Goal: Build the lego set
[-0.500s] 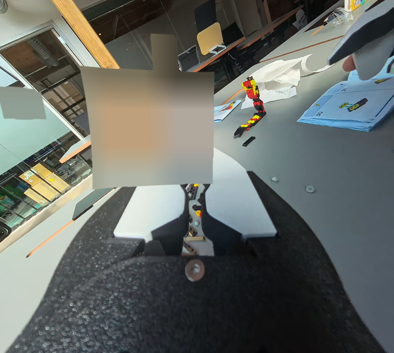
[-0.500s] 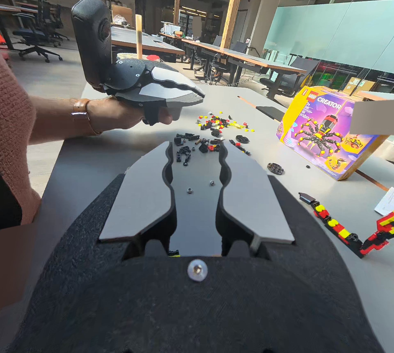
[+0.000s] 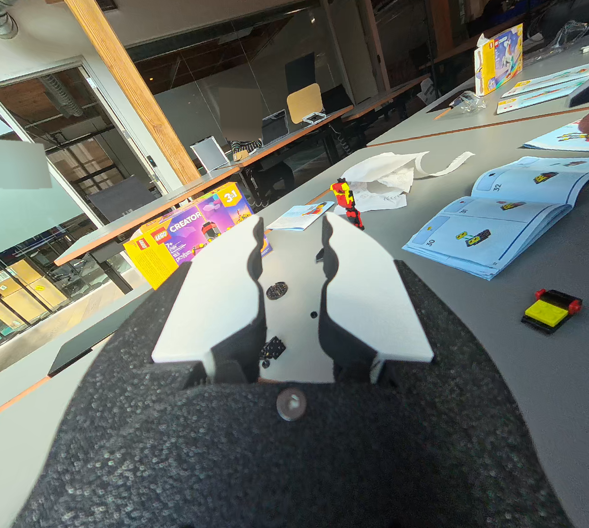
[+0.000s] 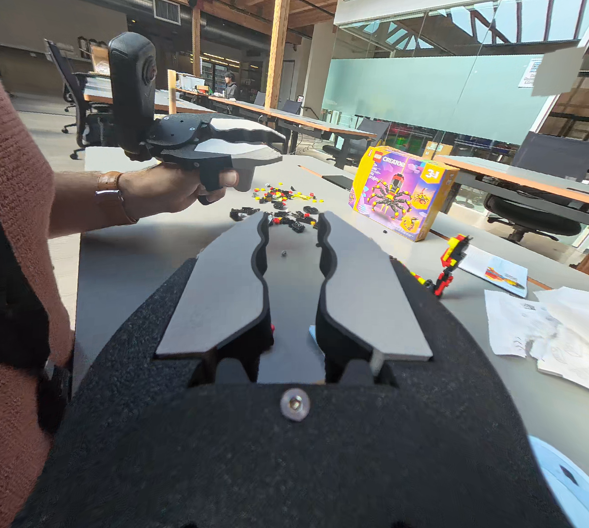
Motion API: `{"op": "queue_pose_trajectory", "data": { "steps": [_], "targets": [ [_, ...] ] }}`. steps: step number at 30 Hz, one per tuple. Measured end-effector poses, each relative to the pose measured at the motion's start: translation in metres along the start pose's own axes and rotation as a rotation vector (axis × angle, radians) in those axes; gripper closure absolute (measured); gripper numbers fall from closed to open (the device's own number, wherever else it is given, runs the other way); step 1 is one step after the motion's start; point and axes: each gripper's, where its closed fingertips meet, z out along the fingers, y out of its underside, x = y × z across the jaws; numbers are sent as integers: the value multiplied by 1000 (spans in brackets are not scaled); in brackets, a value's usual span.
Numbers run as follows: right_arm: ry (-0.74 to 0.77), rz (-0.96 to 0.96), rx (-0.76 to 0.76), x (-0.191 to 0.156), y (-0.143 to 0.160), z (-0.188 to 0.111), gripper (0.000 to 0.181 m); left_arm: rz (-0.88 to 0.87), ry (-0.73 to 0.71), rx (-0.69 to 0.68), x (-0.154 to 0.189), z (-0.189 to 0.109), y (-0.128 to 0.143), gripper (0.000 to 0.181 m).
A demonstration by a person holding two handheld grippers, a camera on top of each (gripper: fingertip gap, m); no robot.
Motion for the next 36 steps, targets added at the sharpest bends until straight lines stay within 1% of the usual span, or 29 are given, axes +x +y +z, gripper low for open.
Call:
{"op": "queue_pose_trajectory", "data": {
  "steps": [1,3,6,7,8,10,12,13,14,16,17,19,20,21,23,25,26,27,29,31,32,33,34,35,36],
  "targets": [
    [24,-12,-4,6,-1,-8,153,-15,-1,11,0,1,-3,147],
    [77,-38,-19,21,-1,-24,155,-30,-27,2,-5,2,-5,153],
    [131,-64,-35,39,-5,-43,164,-12,-82,-43,-20,-3,-2,174],
    [147,-73,-37,44,-6,-49,174,0,-93,-49,-24,-6,-2,181],
    [150,-76,-43,48,-6,-53,180,10,-100,-58,-27,-10,-2,181],
    [127,-57,-60,53,-6,-54,181,19,-107,-83,-32,-20,-1,181],
    [57,-26,-83,51,-4,-44,181,17,-119,-112,-36,-32,3,179],
    [12,-17,-106,49,-3,-34,181,22,-132,-128,-38,-38,6,178],
    [-29,-12,-134,47,-2,-23,177,29,-137,-148,-40,-45,10,176],
    [-103,-19,-186,43,-2,5,160,45,-127,-197,-39,-55,21,171],
    [-145,-26,-214,39,-1,20,160,55,-124,-223,-39,-58,28,168],
    [-234,-67,-276,31,5,50,178,83,-113,-283,-37,-64,42,164],
    [-256,-104,-297,29,8,66,181,103,-116,-306,-37,-67,48,163],
    [-283,-141,-324,26,13,81,181,129,-128,-322,-39,-70,52,164],
    [-302,-173,-383,24,26,114,179,189,-165,-338,-47,-77,60,170],
    [-320,-199,-390,19,34,144,170,230,-192,-345,-56,-84,66,176],
    [-341,-209,-406,15,39,157,172,240,-193,-343,-59,-87,68,176],
    [-360,-224,-414,11,44,169,179,247,-192,-332,-61,-90,69,176],
    [-372,-236,-444,9,55,195,180,249,-180,-301,-63,-94,70,176],
    [-379,-217,-488,7,69,220,168,218,-151,-271,-63,-96,68,174],
    [-393,-212,-486,5,72,232,178,195,-144,-262,-63,-95,69,173],
    [-436,-215,-489,0,76,241,181,169,-139,-256,-63,-94,69,173],
    [-448,-220,-503,0,79,253,181,147,-130,-248,-61,-94,70,175],
    [-448,-231,-519,1,84,265,181,133,-116,-243,-58,-93,69,181],
    [-451,-235,-536,2,88,276,181,129,-100,-241,-56,-92,69,181]
  ]
}}
